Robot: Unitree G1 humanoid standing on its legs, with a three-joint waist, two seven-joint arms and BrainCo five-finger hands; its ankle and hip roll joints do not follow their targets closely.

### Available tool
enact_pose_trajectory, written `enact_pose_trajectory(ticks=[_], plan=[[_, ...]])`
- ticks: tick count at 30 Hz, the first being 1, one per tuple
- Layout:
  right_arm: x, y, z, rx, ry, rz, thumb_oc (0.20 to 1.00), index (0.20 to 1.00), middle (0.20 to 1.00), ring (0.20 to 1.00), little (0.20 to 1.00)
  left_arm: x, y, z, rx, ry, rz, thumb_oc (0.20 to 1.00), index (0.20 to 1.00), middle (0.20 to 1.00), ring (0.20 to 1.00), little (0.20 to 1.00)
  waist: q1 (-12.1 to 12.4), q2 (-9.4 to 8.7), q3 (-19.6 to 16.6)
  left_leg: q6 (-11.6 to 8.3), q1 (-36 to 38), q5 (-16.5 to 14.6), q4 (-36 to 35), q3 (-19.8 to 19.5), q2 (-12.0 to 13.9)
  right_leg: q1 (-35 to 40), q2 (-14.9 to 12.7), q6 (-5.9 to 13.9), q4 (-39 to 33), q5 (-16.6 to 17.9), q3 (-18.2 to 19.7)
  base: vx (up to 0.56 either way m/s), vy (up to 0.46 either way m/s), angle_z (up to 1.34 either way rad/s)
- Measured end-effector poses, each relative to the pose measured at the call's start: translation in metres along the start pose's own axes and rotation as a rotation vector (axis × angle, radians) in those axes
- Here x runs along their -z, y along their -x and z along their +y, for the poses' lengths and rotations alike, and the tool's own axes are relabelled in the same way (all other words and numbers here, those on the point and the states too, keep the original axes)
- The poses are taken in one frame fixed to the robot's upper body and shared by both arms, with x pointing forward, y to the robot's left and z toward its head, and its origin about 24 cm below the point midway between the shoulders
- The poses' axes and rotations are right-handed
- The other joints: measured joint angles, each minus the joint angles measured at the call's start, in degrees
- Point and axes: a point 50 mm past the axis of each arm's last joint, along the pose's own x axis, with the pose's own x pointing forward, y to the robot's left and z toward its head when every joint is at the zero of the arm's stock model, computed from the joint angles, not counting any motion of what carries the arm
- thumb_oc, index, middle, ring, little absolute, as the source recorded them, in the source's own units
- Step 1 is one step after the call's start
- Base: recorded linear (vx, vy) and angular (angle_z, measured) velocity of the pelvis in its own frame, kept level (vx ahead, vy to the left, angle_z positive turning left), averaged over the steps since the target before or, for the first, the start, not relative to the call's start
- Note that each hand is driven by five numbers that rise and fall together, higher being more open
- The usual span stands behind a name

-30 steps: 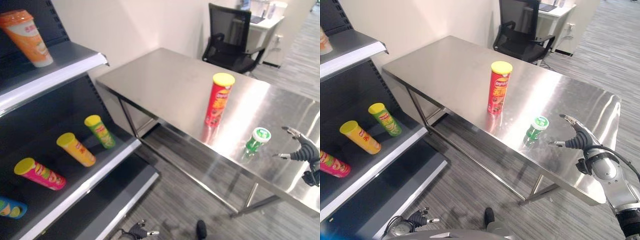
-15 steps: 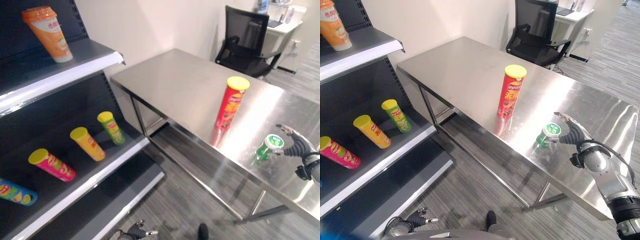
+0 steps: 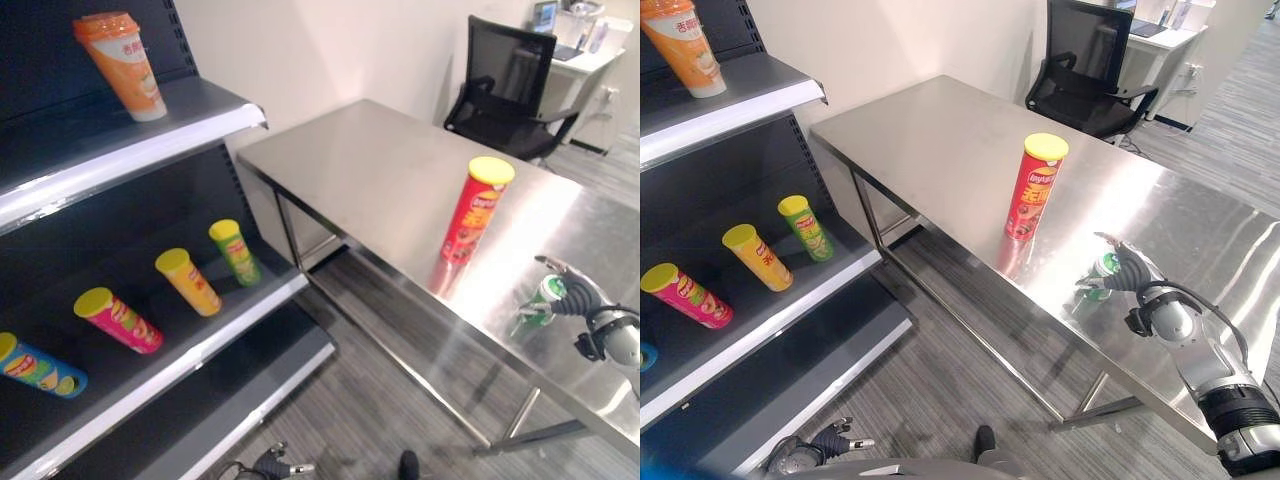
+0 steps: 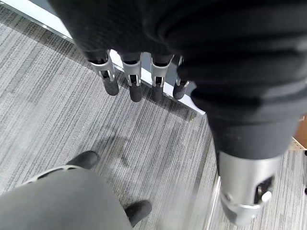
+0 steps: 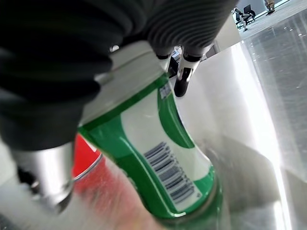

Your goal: Put the goods on the table back onto the shelves and tidy them up.

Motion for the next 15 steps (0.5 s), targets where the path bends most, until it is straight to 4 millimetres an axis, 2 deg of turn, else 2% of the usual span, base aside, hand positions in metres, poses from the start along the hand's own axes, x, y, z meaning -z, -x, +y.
enact_pose_trajectory(ticks=[7,11,13,14,15], plan=[[-0.007,-0.003,-0.001,0.006,0.004,-0.025,0.200,0.200,0.200,0.200,0.200,0.001,0.000,0.002,-0.009,0.006,0.003,1.000,1.000,1.000,1.000,1.000,-0.14,-0.40,-0.27,-0.05,-0.16,0.12,-0.03,-0.04,0.05,-0.15,0.09,-0.01,0.00,0.02,-0.08,0.00,0.000,0.01],[-0.002,0.001,0.004,-0.016,0.003,-0.008,0.200,0.200,0.200,0.200,0.200,0.001,0.000,0.003,-0.016,0.015,0.004,1.000,1.000,1.000,1.000,1.000,-0.21,-0.80,-0.33,-0.02,-0.53,0.33,0.18,-0.03,-0.05,-0.49,0.22,-0.20,0.02,0.17,-0.05,-0.05,-0.027,-0.04],[-0.002,0.002,0.008,-0.015,-0.013,-0.011,0.200,0.200,0.200,0.200,0.200,0.005,0.002,0.021,-0.061,0.014,0.018,1.000,1.000,1.000,1.000,1.000,-0.36,-2.59,-0.22,-0.17,-0.70,0.44,0.19,1.64,0.00,-1.66,0.70,-0.74,0.05,0.80,1.52,-0.06,-0.051,-0.35],[-0.008,-0.001,0.010,-0.018,-0.018,-0.029,0.200,0.200,0.200,0.200,0.200,0.009,0.004,0.034,-0.094,0.019,0.040,1.000,1.000,1.000,1.000,1.000,-1.17,-3.64,-0.25,-0.23,-0.63,0.48,0.20,2.68,0.03,-2.09,1.02,-0.80,0.05,1.14,2.82,-0.05,-0.035,-0.49],[-0.024,-0.007,0.007,-0.003,-0.025,-0.095,0.200,0.200,0.200,0.200,0.200,0.013,0.006,0.045,-0.130,0.023,0.059,1.000,1.000,1.000,1.000,1.000,-1.84,-4.44,-0.03,-0.24,-0.78,0.47,0.04,3.82,0.15,-2.42,0.83,-0.46,0.00,1.02,3.69,-0.04,-0.024,-0.44]])
